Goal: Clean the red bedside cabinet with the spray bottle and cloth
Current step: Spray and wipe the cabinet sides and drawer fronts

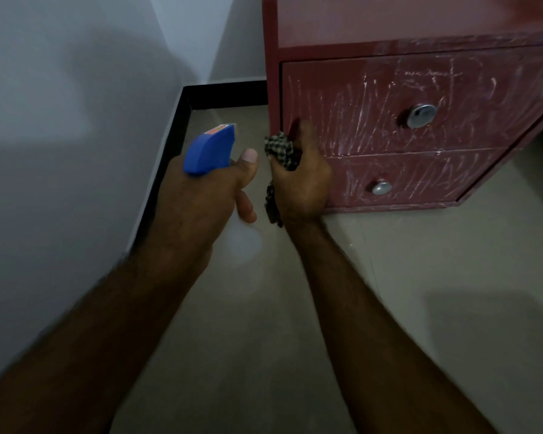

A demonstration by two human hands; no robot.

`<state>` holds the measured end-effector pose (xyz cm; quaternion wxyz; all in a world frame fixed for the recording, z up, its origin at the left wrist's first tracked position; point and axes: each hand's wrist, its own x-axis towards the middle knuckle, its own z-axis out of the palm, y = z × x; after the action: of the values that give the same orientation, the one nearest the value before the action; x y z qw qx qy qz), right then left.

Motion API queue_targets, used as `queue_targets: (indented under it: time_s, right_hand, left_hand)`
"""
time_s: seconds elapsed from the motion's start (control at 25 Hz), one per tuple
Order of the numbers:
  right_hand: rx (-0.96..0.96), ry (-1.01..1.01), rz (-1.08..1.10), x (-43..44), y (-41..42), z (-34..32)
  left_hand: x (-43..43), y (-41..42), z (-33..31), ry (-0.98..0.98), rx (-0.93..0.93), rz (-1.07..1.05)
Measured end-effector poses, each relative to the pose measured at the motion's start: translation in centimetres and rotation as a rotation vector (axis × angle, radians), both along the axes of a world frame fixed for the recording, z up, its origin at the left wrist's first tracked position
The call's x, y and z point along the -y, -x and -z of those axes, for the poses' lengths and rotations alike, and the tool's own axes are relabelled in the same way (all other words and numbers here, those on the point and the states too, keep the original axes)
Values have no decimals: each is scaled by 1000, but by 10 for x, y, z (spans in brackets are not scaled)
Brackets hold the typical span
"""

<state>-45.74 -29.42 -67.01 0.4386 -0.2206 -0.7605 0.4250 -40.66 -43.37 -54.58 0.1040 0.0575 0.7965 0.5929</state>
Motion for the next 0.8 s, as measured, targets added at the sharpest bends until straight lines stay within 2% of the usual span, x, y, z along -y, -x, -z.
queue_targets:
  time_s: [0.2,0.36,0.44,0.64,0.8]
  right_hand:
    - [-99,-28,43,-3,6,-10]
    - [55,75,-7,4,-4,21]
    - [86,263,-40,1,-14,30]
    - [-35,890,-117,-32,-48,29]
    - [3,1067,-210,-67,-68,37]
  left_hand:
    - [1,8,7,2,13,14]
    - [1,10,10,3,26,3]
    - [1,10,11,-6,21,7]
    - [0,11,11,-11,16,17]
    - [-6,6,16,-8,-8,47]
